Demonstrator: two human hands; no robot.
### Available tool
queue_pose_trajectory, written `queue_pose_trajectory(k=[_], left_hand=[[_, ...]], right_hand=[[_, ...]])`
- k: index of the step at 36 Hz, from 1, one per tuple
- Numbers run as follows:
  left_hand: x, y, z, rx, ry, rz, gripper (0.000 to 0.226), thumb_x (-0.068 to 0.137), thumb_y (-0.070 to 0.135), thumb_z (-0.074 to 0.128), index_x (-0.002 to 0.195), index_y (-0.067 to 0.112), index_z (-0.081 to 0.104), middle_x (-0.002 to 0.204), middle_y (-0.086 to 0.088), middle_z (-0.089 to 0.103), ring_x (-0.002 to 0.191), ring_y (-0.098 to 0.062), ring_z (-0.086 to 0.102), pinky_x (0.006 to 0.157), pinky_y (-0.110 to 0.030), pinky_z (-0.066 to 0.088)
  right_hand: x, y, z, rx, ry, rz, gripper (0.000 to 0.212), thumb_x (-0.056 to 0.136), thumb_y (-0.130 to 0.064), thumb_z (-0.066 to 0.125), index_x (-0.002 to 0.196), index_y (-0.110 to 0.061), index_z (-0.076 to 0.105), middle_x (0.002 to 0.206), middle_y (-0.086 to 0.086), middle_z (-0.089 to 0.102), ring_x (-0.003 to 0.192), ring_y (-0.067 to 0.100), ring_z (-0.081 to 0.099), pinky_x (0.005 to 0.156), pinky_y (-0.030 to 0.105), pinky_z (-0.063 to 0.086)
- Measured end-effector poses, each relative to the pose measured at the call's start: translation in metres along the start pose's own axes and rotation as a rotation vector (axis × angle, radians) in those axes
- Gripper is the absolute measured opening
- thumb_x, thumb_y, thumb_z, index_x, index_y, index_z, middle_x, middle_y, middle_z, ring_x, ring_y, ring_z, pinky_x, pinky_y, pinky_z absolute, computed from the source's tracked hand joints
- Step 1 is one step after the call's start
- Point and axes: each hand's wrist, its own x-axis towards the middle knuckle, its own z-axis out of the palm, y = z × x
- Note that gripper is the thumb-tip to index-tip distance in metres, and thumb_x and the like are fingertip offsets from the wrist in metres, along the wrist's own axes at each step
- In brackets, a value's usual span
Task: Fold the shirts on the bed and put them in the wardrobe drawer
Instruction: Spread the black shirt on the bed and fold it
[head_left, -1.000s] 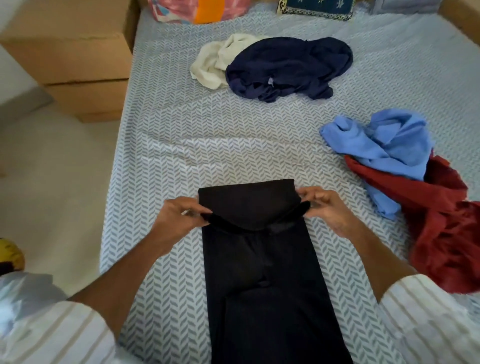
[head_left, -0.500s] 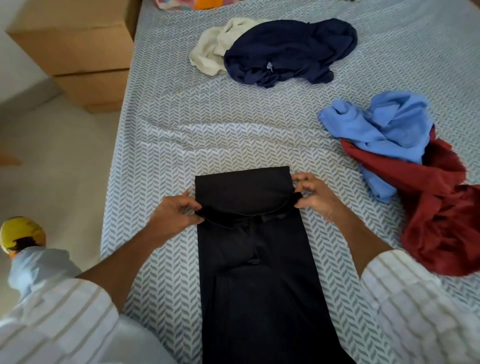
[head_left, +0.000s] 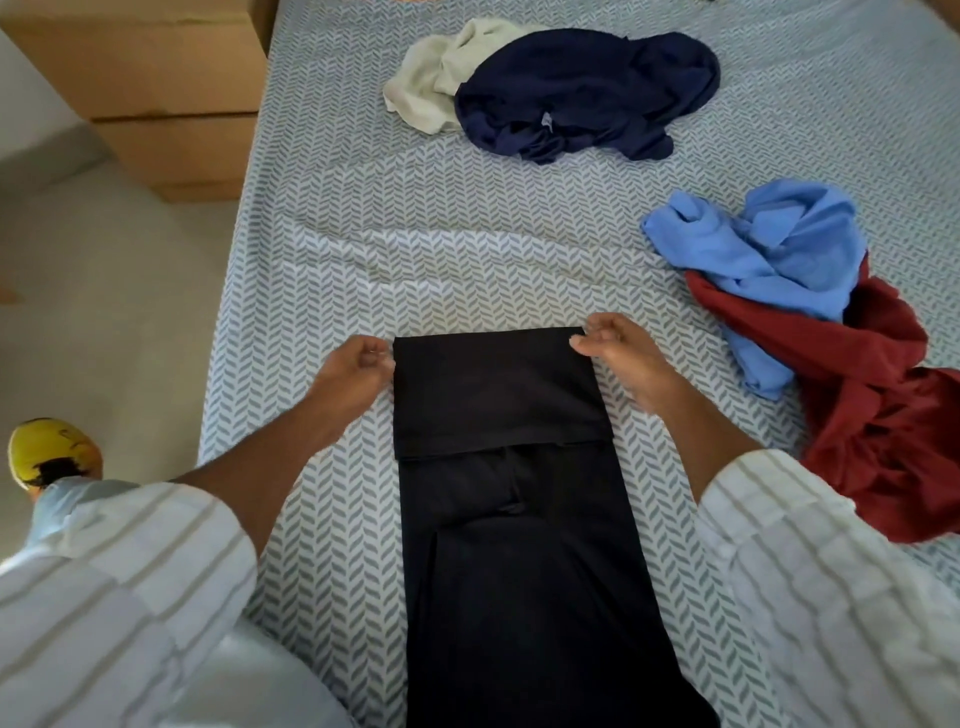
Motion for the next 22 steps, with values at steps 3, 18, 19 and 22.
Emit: queue_pose_trajectory(k=[3, 18, 19, 22], left_hand=[[0.015, 0.005, 0.004, 0.006, 0.015, -0.054, 0.026, 0.098, 0.025, 0.059, 0.124, 0.021, 0.061, 0.113, 0.001, 0.066, 0.098, -0.012, 0.063, 0.071, -0.019, 0.046], [0.051, 0.015, 0.014, 0.007, -0.070, -0.263, 0.055, 0.084, 0.017, 0.079, 0.134, 0.006, 0.059, 0.130, -0.009, 0.063, 0.117, -0.022, 0.059, 0.104, -0.038, 0.049], [0.050, 0.015, 0.013, -0.015, -0.066, -0.262, 0.048, 0.084, 0.015, 0.079, 0.129, 0.006, 0.062, 0.125, -0.009, 0.065, 0.112, -0.022, 0.061, 0.100, -0.037, 0.051], [0.046, 0.013, 0.010, -0.074, -0.039, -0.241, 0.021, 0.083, 0.014, 0.078, 0.101, 0.015, 0.068, 0.108, -0.005, 0.069, 0.100, -0.019, 0.063, 0.093, -0.038, 0.055]], right_hand=[[0.015, -0.003, 0.005, -0.020, 0.001, 0.079, 0.048, 0.073, -0.028, 0.087, 0.115, -0.022, 0.066, 0.107, -0.006, 0.071, 0.106, 0.011, 0.066, 0.097, 0.030, 0.050], [0.033, -0.018, 0.002, -0.184, -0.123, 0.215, 0.020, 0.071, -0.018, 0.086, 0.082, -0.021, 0.070, 0.104, -0.006, 0.074, 0.106, 0.014, 0.065, 0.099, 0.033, 0.047], [0.033, -0.018, 0.002, -0.195, -0.124, 0.217, 0.021, 0.070, -0.016, 0.086, 0.084, -0.020, 0.071, 0.103, -0.004, 0.074, 0.105, 0.016, 0.065, 0.099, 0.035, 0.048], [0.032, -0.021, 0.000, -0.202, -0.126, 0.233, 0.021, 0.072, -0.008, 0.081, 0.091, -0.013, 0.074, 0.107, 0.011, 0.074, 0.104, 0.026, 0.069, 0.095, 0.039, 0.055]])
